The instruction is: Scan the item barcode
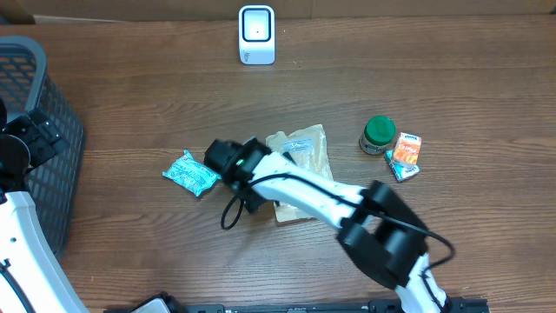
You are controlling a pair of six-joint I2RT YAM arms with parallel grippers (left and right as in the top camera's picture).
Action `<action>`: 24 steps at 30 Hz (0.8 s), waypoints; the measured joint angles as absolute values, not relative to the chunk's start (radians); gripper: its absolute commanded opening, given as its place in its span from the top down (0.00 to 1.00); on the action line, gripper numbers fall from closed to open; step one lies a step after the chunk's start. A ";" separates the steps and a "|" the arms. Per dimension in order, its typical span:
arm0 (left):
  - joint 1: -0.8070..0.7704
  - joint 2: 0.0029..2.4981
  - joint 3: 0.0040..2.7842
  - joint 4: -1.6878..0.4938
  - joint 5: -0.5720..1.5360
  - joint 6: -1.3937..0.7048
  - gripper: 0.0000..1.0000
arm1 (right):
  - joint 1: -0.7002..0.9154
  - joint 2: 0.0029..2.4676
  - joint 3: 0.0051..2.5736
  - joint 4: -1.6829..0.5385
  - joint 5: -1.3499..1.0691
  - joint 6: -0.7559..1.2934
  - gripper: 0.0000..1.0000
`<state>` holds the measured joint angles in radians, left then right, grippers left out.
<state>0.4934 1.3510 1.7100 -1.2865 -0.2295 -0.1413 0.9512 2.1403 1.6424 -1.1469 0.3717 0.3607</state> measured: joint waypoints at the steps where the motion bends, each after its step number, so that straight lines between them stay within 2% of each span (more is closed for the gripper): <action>1: 0.493 1.351 1.710 -1.286 -0.229 -0.141 0.00 | 0.960 2.168 1.642 -1.145 0.393 0.363 0.02; 9: 0.493 1.351 1.710 -1.287 -0.229 -0.141 0.01 | 0.992 2.218 1.654 -1.168 0.580 0.367 0.17; 18: 0.493 1.351 1.710 -1.287 -0.229 -0.141 0.00 | 0.955 2.244 1.654 -1.254 0.641 0.396 0.33; 20: 0.493 1.351 1.710 -1.287 -0.229 -0.141 0.00 | 0.939 2.244 1.654 -1.255 0.624 0.393 0.43; 22: 0.493 1.351 1.710 -1.287 -0.229 -0.141 0.00 | 0.924 2.246 1.654 -1.252 0.596 0.381 0.62; 24: 0.493 1.351 1.710 -1.286 -0.229 -0.141 0.01 | 0.915 2.249 1.652 -1.247 0.569 0.370 0.76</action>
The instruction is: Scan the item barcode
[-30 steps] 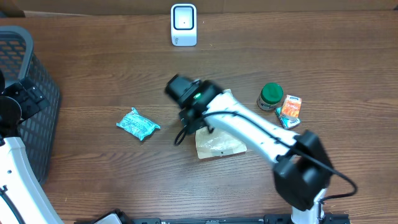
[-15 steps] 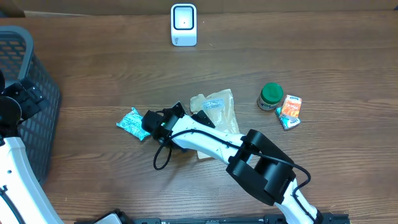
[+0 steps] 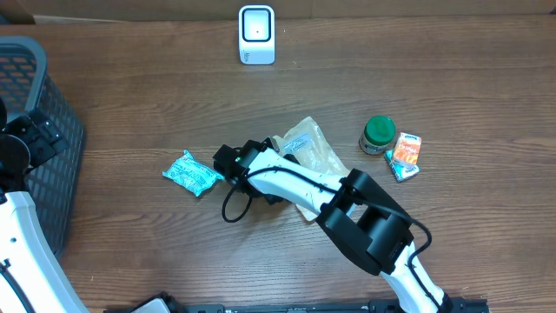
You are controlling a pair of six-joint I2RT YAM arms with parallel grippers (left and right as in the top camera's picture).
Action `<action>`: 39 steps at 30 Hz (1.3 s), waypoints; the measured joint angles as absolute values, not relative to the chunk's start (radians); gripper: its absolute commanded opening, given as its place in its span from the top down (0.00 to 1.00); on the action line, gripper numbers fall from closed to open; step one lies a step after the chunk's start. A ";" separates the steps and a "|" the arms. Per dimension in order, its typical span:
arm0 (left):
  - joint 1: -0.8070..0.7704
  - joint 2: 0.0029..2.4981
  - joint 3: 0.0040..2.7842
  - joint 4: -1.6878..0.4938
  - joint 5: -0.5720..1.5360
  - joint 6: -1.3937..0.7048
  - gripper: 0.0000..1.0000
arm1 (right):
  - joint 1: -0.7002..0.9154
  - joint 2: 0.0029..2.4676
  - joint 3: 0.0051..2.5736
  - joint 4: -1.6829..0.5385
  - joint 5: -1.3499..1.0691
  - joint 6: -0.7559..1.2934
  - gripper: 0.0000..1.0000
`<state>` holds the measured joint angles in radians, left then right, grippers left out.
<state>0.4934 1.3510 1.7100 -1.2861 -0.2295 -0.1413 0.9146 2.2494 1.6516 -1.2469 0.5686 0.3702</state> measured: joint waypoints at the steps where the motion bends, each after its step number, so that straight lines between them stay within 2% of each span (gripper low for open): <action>1: 0.493 1.351 1.710 -1.287 -0.229 -0.141 0.00 | 0.910 2.253 1.651 -1.248 0.559 0.363 0.82; 3: 0.493 1.351 1.710 -1.287 -0.229 -0.141 0.01 | 0.906 2.255 1.648 -1.243 0.543 0.352 0.96; 15: 0.493 1.351 1.710 -1.287 -0.229 -0.141 0.00 | 0.905 2.257 1.664 -1.239 0.487 0.309 0.96; 21: 0.493 1.351 1.710 -1.287 -0.230 -0.141 0.00 | 0.903 2.218 1.742 -1.264 0.308 0.264 0.96; 27: 0.493 1.351 1.710 -1.287 -0.229 -0.141 0.00 | 0.879 2.032 1.785 -1.259 0.102 0.238 0.96; 33: 0.493 1.351 1.710 -1.287 -0.229 -0.141 0.01 | 0.759 1.908 1.802 -1.270 -0.076 0.234 0.96; 39: 0.493 1.351 1.710 -1.287 -0.229 -0.141 0.00 | 0.548 1.911 1.774 -1.254 -0.251 0.218 0.96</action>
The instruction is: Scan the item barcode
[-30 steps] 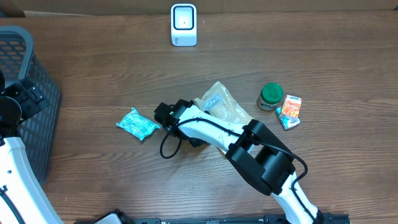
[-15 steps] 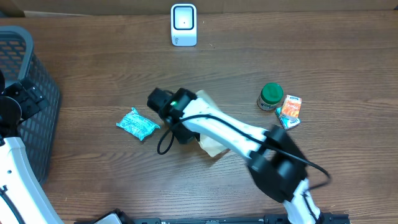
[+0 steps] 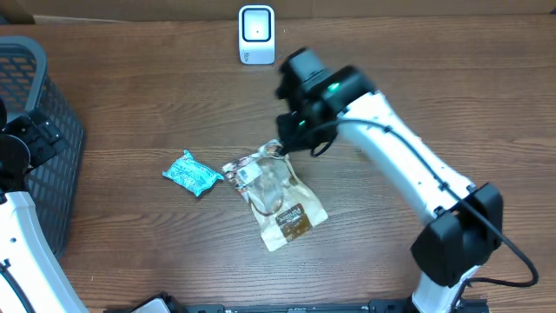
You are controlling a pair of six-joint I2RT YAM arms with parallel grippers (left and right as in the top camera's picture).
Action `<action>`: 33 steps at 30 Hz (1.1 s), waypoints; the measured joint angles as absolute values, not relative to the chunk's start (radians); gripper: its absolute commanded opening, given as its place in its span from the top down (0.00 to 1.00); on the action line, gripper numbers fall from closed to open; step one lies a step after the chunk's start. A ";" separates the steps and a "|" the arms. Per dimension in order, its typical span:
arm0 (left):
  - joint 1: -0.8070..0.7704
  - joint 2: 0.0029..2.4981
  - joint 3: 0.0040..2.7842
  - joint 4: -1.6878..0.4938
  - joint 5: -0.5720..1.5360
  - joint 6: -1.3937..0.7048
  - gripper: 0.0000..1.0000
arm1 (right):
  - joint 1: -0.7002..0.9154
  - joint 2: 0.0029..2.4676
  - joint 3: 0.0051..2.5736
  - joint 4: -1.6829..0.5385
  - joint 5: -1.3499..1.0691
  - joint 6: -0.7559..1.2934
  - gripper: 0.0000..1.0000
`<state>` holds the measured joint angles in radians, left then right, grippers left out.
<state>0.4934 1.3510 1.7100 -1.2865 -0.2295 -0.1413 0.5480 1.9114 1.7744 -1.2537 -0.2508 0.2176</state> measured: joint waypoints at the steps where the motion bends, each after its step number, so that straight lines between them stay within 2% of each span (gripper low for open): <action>1: 0.493 1.351 1.710 -1.287 -0.229 -0.141 0.00 | 0.526 1.915 1.764 -1.248 -0.269 0.212 0.96; 2: 0.493 1.351 1.710 -1.286 -0.230 -0.141 0.00 | 0.497 1.922 1.746 -1.240 -0.287 0.208 0.93; 7: 0.493 1.351 1.710 -1.287 -0.229 -0.141 0.00 | 0.425 1.999 1.657 -1.231 -0.324 0.184 0.53; 9: 0.493 1.351 1.710 -1.286 -0.229 -0.141 0.00 | 0.418 2.025 1.642 -1.230 -0.334 0.175 0.34; 12: 0.493 1.351 1.710 -1.286 -0.229 -0.141 0.00 | 0.414 2.034 1.639 -1.226 -0.342 0.152 0.18; 16: 0.493 1.351 1.710 -1.286 -0.229 -0.141 0.00 | 0.414 2.035 1.639 -1.232 -0.376 0.084 0.15; 25: 0.493 1.351 1.710 -1.286 -0.229 -0.141 0.01 | 0.414 2.110 1.625 -1.212 -0.525 -0.104 0.16; 33: 0.493 1.351 1.710 -1.286 -0.229 -0.141 0.01 | 0.405 2.153 1.531 -1.144 -0.571 -0.190 0.16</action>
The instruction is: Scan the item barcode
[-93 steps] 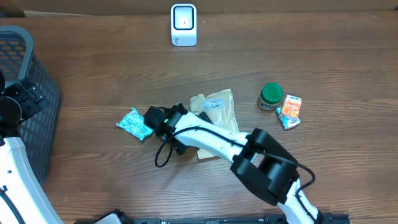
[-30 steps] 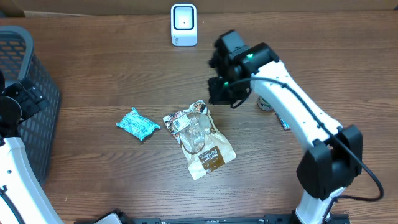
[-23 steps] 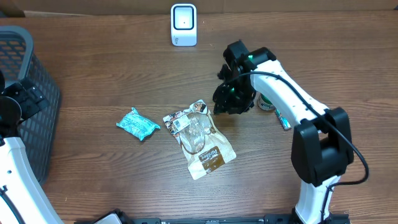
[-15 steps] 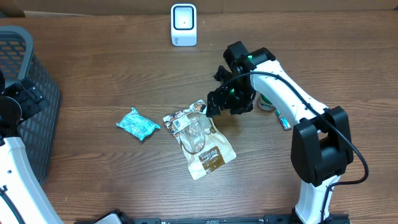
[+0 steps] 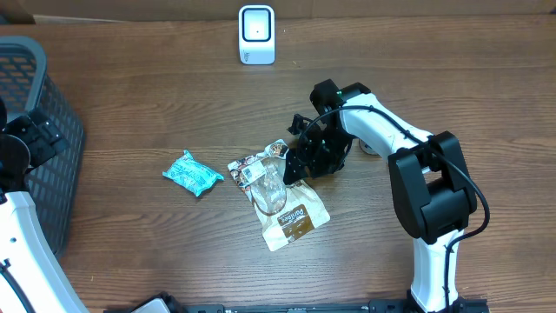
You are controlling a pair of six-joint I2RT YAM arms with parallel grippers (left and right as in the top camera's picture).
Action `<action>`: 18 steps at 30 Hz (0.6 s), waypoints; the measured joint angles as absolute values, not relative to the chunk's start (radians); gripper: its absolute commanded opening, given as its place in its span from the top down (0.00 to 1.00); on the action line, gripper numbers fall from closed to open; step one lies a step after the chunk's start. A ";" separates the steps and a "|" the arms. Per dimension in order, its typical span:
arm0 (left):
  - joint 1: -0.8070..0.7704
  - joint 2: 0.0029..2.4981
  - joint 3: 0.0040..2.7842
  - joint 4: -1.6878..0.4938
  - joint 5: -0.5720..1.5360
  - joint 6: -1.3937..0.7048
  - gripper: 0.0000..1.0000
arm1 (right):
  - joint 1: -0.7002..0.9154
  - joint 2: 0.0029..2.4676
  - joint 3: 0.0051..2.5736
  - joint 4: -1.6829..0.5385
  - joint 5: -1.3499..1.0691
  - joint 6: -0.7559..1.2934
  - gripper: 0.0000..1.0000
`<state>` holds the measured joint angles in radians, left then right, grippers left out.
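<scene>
A clear plastic bag with a brown label [image 5: 282, 202] lies flat on the table in front of the middle. My right gripper [image 5: 293, 159] is low at the bag's upper right edge, touching or nearly touching it. Its dark fingers blur together, so I cannot tell whether they are open or shut. The white barcode scanner [image 5: 256, 35] stands upright at the back of the table, well away from the bag. The left arm [image 5: 22, 143] stays at the far left edge by the basket, its fingers not distinguishable.
A teal crinkled packet [image 5: 192, 172] lies left of the bag. A dark mesh basket [image 5: 43, 104] stands at the left edge. The right arm [image 5: 382, 130] covers the spot right of centre, with only a sliver of something showing beneath it.
The right gripper was raised above the bag's top corner, nearer the scanner. Now it is lower and to the right, at the bag's upper right edge. The bag has barely shifted.
The right gripper first reached across the bag, which lay right of centre near a green-lidded jar. Then the bag was tilted under the arm. Later the bag lay further left and forward, label side up, gripper raised over its corner. Now the gripper sits low beside it.
</scene>
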<state>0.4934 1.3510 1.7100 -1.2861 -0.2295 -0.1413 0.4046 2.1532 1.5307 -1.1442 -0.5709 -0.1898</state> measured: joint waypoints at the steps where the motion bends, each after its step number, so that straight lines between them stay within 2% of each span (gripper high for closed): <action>1: 0.493 1.351 1.710 -1.286 -0.229 -0.141 0.00 | 0.400 2.153 1.520 -1.124 -0.581 -0.195 0.17; 10: 0.493 1.351 1.710 -1.287 -0.229 -0.141 0.00 | 0.383 2.143 1.361 -0.866 -0.853 -0.176 0.29; 13: 0.493 1.351 1.710 -1.287 -0.229 -0.141 0.00 | 0.413 2.142 1.328 -0.804 -0.897 -0.122 0.43; 14: 0.493 1.351 1.710 -1.286 -0.229 -0.141 0.00 | 0.426 2.142 1.321 -0.792 -0.898 -0.102 0.50; 15: 0.493 1.351 1.710 -1.286 -0.229 -0.141 0.00 | 0.440 2.142 1.316 -0.776 -0.899 -0.079 0.62; 16: 0.493 1.351 1.710 -1.287 -0.229 -0.141 0.00 | 0.453 2.142 1.312 -0.757 -0.890 -0.047 0.68; 18: 0.493 1.351 1.710 -1.287 -0.229 -0.141 0.00 | 0.474 2.143 1.306 -0.702 -0.864 0.023 0.75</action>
<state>0.4934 1.3510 1.7100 -1.2865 -0.2295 -0.1413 0.4736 2.1426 1.3056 -0.7017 -0.8642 0.0235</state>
